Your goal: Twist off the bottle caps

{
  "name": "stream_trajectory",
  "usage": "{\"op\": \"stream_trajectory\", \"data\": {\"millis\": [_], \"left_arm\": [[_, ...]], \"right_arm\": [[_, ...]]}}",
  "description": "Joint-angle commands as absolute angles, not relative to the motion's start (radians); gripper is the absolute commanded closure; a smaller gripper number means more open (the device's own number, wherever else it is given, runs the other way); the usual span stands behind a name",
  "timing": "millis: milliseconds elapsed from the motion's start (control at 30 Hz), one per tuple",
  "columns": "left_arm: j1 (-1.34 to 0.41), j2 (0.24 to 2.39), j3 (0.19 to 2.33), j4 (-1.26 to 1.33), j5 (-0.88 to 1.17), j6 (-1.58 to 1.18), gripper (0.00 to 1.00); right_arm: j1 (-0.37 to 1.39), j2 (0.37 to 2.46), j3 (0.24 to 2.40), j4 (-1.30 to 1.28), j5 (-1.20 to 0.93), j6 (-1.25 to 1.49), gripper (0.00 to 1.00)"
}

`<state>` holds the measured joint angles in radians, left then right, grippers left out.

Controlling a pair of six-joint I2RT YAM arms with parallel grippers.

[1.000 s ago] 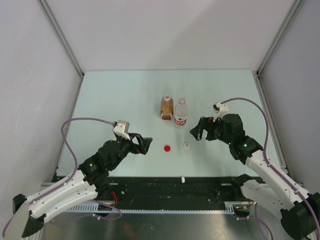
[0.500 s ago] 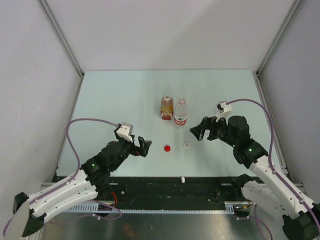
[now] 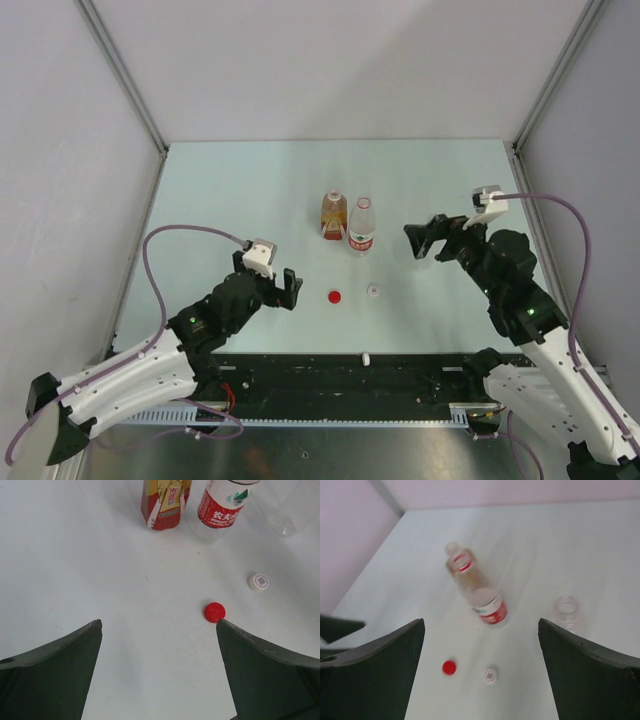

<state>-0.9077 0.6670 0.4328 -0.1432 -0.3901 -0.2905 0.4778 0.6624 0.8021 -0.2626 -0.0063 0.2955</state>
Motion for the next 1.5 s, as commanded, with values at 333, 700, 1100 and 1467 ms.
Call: {"op": "stream_trajectory", "data": {"millis": [333, 700, 1100, 1467], "left_arm": [[-0.911, 0.680, 0.592, -0.341, -0.580, -0.310, 0.00], [-0.910, 0.703, 0.621, -0.376, -0.600, -0.312, 0.01], [-0.910, 0.766, 0.608, -0.372, -0.564, -0.365, 0.01], [-0.910, 0.880, 0.649, -0.370, -0.542, -0.403, 0.01]], "right_arm": [[0.422, 0.765, 0.837, -0.416, 0.366, 0.293, 0.01], [0.411, 0.717, 0.678, -0.388, 0.294, 0.369, 0.01], [0.408, 0.725, 0.631, -0.355, 0.261, 0.385, 0.01], [0.406, 0.692, 0.627, -0.341, 0.261, 0.363, 0.01]]}}
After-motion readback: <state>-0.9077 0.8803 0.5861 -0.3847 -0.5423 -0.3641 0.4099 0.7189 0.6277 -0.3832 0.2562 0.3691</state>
